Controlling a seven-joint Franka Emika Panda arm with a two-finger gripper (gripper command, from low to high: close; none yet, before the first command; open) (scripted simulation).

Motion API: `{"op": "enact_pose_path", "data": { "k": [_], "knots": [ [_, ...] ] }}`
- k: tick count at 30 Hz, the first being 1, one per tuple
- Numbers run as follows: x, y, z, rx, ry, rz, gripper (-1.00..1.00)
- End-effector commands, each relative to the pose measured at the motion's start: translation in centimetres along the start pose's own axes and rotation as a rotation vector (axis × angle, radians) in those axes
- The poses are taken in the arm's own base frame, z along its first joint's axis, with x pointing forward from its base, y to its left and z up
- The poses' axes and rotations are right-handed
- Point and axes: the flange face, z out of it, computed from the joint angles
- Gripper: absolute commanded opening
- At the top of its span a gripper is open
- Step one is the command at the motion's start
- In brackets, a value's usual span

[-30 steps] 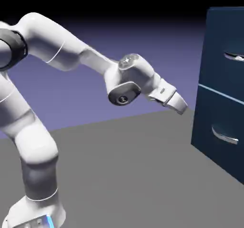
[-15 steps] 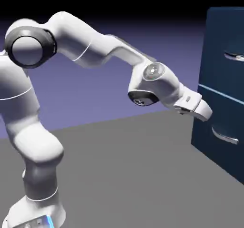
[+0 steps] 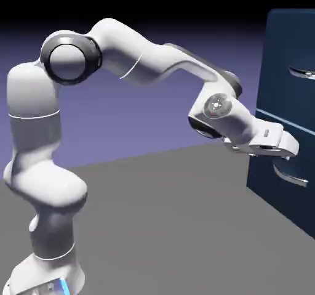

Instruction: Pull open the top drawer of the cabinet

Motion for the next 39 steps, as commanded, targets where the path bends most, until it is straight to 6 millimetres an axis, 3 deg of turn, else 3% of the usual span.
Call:
{"op": "enact_pose_path", "data": {
  "k": [1,11,20,29,39],
  "knots": [
    [0.2,0.1,0.2,-0.003,0.011,-0.02,0.0],
    [2.9,-0.6,1.8,-0.042,0.138,-0.247,0.0],
    [6.0,-3.4,2.4,-0.098,0.284,-0.493,0.0],
    [9.6,-8.7,2.0,-0.172,0.46,-0.769,0.0],
    [13.3,-17.2,0.9,-0.267,0.672,-1.064,0.0]
  ]
}}
